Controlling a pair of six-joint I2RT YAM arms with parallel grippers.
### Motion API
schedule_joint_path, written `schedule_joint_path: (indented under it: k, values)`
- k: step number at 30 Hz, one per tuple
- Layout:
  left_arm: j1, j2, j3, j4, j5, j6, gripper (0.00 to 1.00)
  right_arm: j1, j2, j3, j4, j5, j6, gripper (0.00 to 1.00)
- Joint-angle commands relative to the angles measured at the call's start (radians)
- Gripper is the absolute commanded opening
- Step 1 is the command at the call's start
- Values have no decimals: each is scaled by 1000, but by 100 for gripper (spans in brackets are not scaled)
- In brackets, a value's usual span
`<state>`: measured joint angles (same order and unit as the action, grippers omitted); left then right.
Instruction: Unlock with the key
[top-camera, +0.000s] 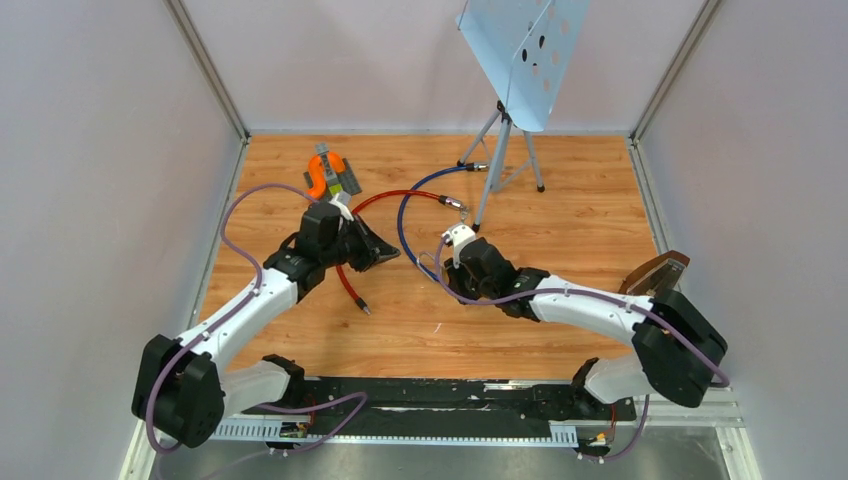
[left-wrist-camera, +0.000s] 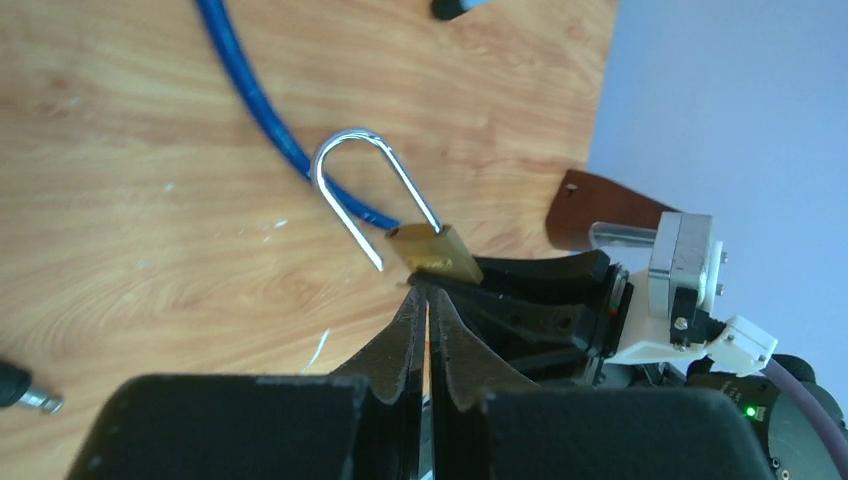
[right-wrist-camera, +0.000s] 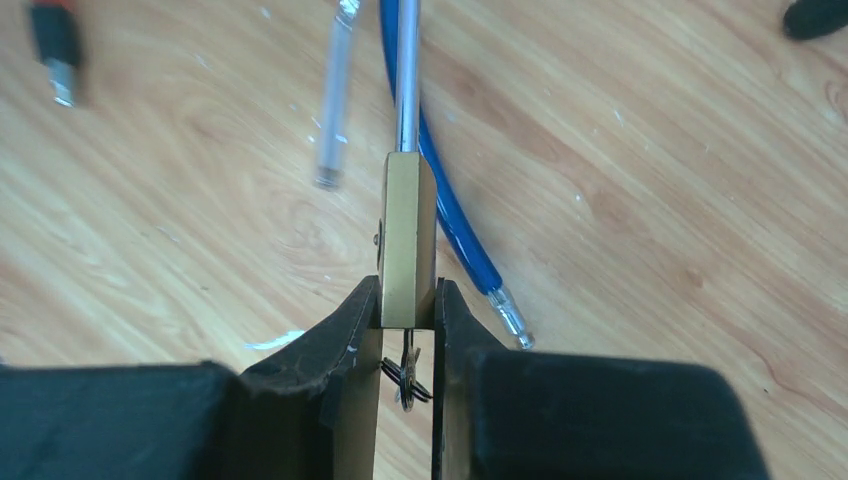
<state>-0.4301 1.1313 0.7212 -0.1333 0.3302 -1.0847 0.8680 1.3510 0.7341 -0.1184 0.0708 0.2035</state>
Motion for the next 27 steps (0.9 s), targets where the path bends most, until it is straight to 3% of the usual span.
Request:
schedule_joint_path:
  k: [1, 5, 6, 8, 13, 16, 20, 27]
  values:
    - [2, 16, 20, -144, -9, 58, 7, 63, 39, 63, 58, 145, -80, 0]
    - [2, 19, 20, -219, -29, 86, 10, 105, 107, 94, 54, 148, -70, 0]
    - [2, 17, 11, -233, -45, 91, 15, 109, 109, 95, 60, 134, -65, 0]
    - [3, 8, -3, -257, -80, 98, 35, 125, 116, 98, 73, 128, -79, 0]
    - [4, -31, -17, -293, -132, 116, 53, 167, 155, 132, 37, 175, -90, 0]
    - [4, -56, -50, -254, -149, 115, 72, 167, 112, 133, 54, 122, -62, 0]
    - [4, -56, -97, -158, -124, 92, 85, 165, 30, 135, 82, 37, -31, 0]
    - [4, -73, -184, 61, -91, 48, 91, 99, -116, 96, 163, -151, 83, 0]
